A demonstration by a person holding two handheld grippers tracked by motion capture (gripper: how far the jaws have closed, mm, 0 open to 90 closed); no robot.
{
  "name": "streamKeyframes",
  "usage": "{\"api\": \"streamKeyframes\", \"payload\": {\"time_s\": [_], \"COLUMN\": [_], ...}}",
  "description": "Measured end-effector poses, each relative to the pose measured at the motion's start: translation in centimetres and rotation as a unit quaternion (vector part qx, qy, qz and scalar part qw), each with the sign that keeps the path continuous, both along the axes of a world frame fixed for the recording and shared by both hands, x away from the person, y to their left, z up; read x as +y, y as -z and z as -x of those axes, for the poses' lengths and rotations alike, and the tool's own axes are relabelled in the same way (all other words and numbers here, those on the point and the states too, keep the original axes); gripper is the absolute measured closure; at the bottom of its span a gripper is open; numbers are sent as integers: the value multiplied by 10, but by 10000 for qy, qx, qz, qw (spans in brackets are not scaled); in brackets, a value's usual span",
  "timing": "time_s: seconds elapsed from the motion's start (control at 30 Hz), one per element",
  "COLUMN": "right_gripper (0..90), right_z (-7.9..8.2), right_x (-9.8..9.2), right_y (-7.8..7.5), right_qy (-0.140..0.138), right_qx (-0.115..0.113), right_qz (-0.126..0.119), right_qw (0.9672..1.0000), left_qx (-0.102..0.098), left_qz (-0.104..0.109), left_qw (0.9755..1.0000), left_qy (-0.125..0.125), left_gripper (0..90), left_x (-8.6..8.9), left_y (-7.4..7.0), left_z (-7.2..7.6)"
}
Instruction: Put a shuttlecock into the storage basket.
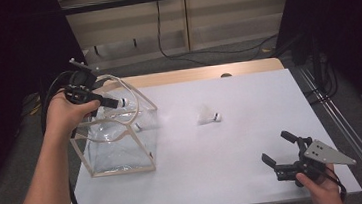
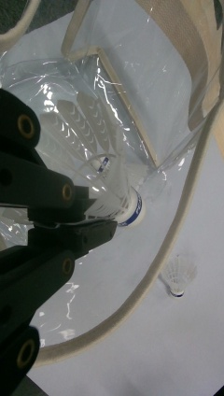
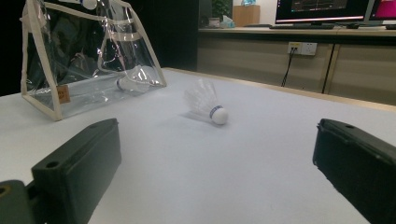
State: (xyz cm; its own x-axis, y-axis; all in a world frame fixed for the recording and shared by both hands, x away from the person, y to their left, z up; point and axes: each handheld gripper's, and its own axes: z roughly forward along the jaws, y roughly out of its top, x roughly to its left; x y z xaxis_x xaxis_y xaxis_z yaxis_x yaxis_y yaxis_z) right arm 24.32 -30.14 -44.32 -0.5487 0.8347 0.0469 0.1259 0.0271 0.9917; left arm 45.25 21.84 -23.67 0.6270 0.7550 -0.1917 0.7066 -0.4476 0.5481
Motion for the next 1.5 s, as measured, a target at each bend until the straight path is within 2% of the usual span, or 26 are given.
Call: {"api": "streamKeyframes", "payload": {"time_s": [1.5], "right_gripper": [6], "right_z": [1], "right_x": [1], "right_y": [0], "right_qy": [-4], "right_qx": [12], "right_qz": [-7], "right_qw": [10000], "left_qx": [144], "left_qz": [20], "left_qw": [9999], "left_qy": [61], "left_gripper": [869], "left_x": [-3], "left_y": [13], "left_z": [-1]}}
